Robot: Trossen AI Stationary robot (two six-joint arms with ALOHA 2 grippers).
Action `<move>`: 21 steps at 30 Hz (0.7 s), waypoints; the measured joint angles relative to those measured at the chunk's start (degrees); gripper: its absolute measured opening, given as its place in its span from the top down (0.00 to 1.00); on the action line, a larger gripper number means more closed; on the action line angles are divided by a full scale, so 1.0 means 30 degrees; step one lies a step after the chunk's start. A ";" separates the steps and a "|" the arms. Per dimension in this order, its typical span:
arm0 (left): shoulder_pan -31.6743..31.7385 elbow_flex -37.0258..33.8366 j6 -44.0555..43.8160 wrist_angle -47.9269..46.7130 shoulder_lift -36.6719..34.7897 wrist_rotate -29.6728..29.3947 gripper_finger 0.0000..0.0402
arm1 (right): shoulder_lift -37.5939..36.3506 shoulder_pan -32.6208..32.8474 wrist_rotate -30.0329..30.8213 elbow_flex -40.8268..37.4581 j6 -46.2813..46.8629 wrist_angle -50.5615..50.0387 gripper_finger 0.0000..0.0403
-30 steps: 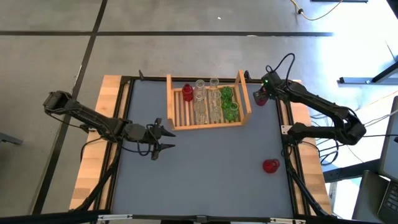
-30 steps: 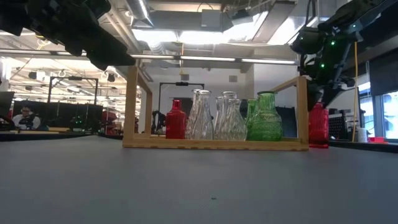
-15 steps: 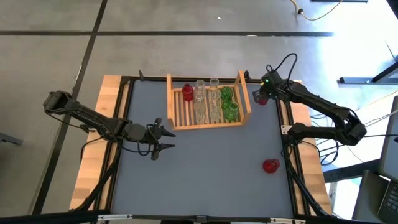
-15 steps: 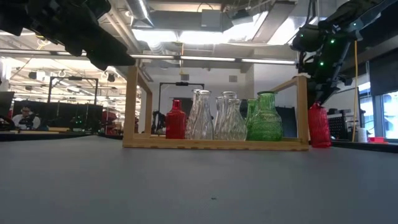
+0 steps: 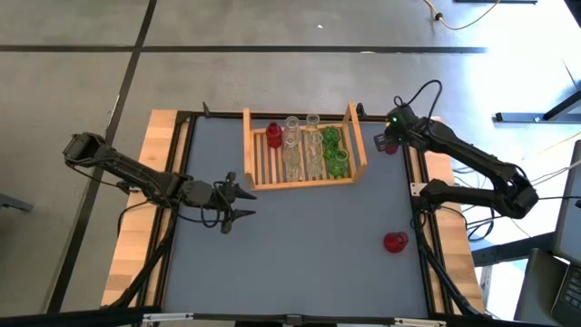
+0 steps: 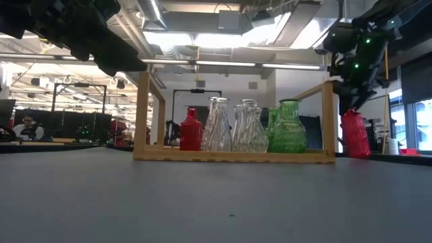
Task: Sort vases onto shelf
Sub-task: Put the red vase on the shelf aligned with the other red vase
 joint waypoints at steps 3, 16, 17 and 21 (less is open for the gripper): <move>0.0002 0.0000 0.0000 0.0000 0.0000 0.0000 0.49 | -0.0812 0.0000 -0.0357 0.0000 -0.0050 -0.0150 0.67; 0.0002 0.0000 0.0007 0.0038 0.0000 -0.0124 0.49 | -0.2390 0.0022 -0.0587 0.3625 -0.0936 -0.1982 0.67; 0.0002 0.0000 0.0000 0.0036 0.0000 -0.0127 0.49 | -0.2390 0.0022 -0.0684 0.3961 -0.0995 -0.2002 0.67; 0.0002 0.0000 0.0007 0.0044 0.0000 -0.0124 0.49 | -0.2390 0.0029 -0.1172 0.5232 -0.1342 -0.2023 0.67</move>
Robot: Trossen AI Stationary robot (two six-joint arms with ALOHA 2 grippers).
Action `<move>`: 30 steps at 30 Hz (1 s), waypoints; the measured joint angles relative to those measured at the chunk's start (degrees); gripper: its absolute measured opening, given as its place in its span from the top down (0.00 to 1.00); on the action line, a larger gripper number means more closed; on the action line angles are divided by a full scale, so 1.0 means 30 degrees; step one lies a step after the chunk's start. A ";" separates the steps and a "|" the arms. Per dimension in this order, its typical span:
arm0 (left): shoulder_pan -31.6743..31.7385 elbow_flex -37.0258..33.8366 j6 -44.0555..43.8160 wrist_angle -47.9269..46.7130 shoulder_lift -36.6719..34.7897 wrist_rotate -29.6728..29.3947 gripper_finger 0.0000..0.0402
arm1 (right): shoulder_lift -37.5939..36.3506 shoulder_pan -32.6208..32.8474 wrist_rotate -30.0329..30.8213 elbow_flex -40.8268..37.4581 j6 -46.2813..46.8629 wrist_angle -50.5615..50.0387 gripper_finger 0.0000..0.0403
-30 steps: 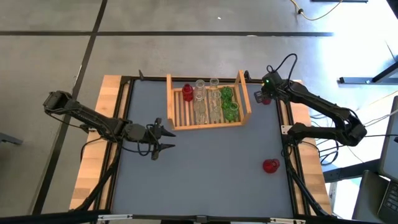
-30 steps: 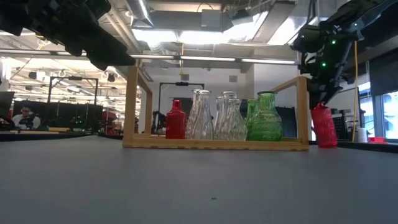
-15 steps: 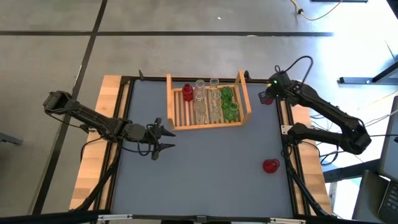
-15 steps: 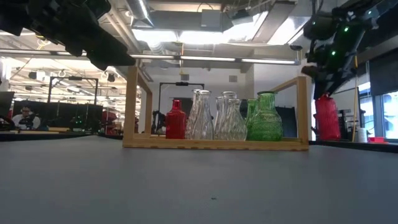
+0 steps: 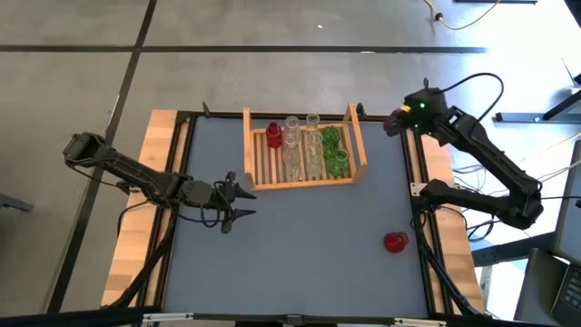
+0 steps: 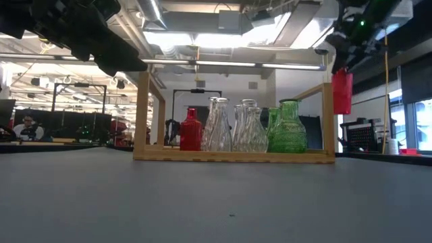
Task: Sort vases onto shelf
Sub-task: Put the red vase on the shelf aligned with the other red vase
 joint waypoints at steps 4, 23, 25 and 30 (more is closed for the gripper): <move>0.0000 0.0000 -0.0006 0.0000 0.0000 0.0000 0.49 | 0.0000 0.0028 -0.0338 0.1034 -0.0045 0.0044 0.67; 0.0000 0.0007 0.0000 0.0007 0.0005 0.0000 0.49 | 0.3077 0.7289 -0.0218 0.3433 0.0084 0.4074 0.67; 0.0000 0.0007 -0.0007 0.0007 0.0003 0.0007 0.49 | 0.4008 0.8053 -0.0222 0.3982 0.0006 0.4281 0.67; 0.0000 0.0007 -0.0007 0.0002 0.0007 0.0007 0.49 | 0.6444 0.9851 -0.0382 0.6019 -0.0418 0.4746 0.67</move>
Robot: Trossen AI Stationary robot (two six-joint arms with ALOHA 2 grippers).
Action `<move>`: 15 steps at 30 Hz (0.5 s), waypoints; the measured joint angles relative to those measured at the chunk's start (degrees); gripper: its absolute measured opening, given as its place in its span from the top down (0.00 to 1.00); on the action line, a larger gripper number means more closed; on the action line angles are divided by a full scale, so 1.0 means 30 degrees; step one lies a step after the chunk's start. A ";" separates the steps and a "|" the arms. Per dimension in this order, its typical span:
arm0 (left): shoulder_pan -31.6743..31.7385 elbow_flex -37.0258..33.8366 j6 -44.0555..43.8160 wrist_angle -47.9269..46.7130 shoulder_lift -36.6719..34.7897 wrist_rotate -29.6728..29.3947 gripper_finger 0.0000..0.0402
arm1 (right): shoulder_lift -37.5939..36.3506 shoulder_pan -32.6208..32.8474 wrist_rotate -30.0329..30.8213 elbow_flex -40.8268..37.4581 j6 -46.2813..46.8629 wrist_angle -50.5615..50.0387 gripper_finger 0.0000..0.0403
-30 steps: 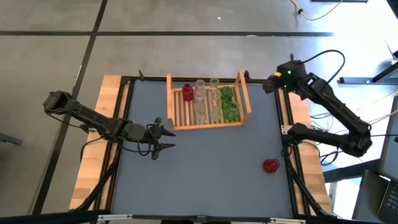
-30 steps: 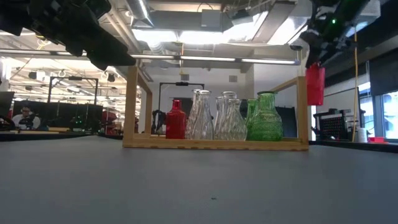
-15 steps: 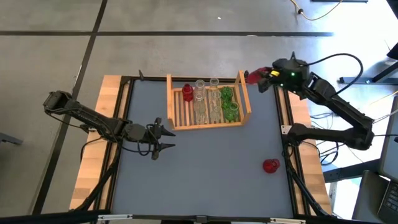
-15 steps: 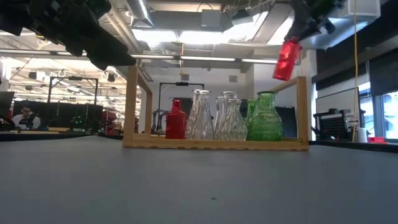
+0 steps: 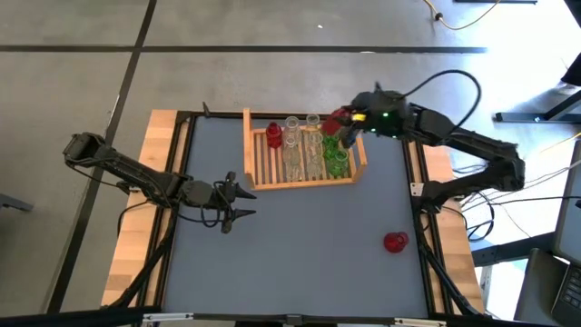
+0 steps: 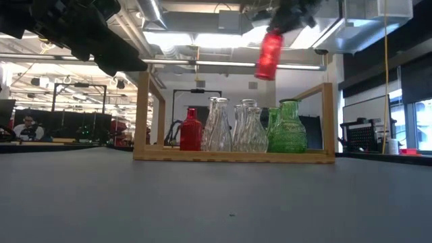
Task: Sort vases onto shelf
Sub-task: Put the red vase on the shelf aligned with the other red vase
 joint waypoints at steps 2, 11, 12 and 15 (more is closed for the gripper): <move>0.0000 0.0000 0.0000 -0.0002 0.0000 0.0000 0.49 | 0.0998 0.0657 -0.0018 0.0825 -0.0219 0.0251 0.67; 0.0000 0.0015 -0.0043 -0.0067 0.0000 0.0085 0.49 | 0.5581 0.2758 -0.0031 0.4507 -0.1437 0.0594 0.67; 0.0000 0.0015 -0.0044 -0.0067 0.0000 0.0171 0.49 | 0.6038 0.2909 -0.0042 0.4796 -0.1604 0.0594 0.67; -0.0002 0.0015 -0.0044 -0.0073 0.0000 0.0233 0.49 | 0.7370 0.3279 -0.0192 0.5716 -0.1983 0.0598 0.67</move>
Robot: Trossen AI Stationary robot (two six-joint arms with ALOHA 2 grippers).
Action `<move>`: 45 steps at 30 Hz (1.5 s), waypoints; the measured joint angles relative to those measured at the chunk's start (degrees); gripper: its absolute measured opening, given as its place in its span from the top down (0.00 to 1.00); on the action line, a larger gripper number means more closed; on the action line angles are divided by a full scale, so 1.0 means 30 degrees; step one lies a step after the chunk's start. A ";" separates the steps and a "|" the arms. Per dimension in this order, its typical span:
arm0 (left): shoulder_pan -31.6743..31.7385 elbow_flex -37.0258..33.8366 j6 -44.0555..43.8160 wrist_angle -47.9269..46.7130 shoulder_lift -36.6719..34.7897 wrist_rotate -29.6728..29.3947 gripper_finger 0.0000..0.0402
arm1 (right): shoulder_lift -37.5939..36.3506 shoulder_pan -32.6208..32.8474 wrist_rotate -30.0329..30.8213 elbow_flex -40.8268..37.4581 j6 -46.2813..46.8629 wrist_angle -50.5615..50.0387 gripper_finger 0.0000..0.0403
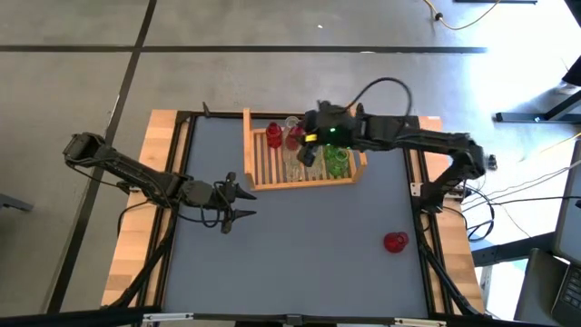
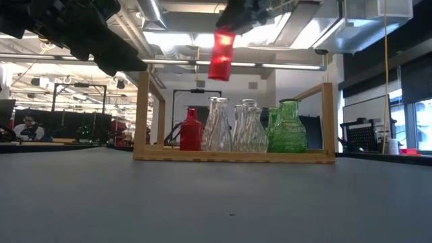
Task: Sort vases onto shelf
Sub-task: Put the red vase on the shelf aligned with the other red vase
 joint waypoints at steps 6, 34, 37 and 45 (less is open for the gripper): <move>-0.0004 0.0000 0.0000 0.0003 0.0000 -0.0002 0.49 | 0.2116 0.0253 -0.0480 0.1249 -0.0543 0.0341 0.67; -0.0003 0.0000 -0.0153 -0.0053 0.0000 -0.0007 0.49 | 0.6890 -0.1308 -0.3974 0.1313 -0.0680 0.3835 0.67; -0.0005 0.0000 -0.0153 -0.0060 0.0000 -0.0011 0.49 | 0.7306 -0.1390 -0.3939 0.1313 -0.0680 0.4017 0.67; -0.0005 -0.0007 -0.0153 -0.0073 0.0000 -0.0007 0.49 | 0.8246 -0.1904 -0.3879 0.1307 -0.0680 0.4111 0.67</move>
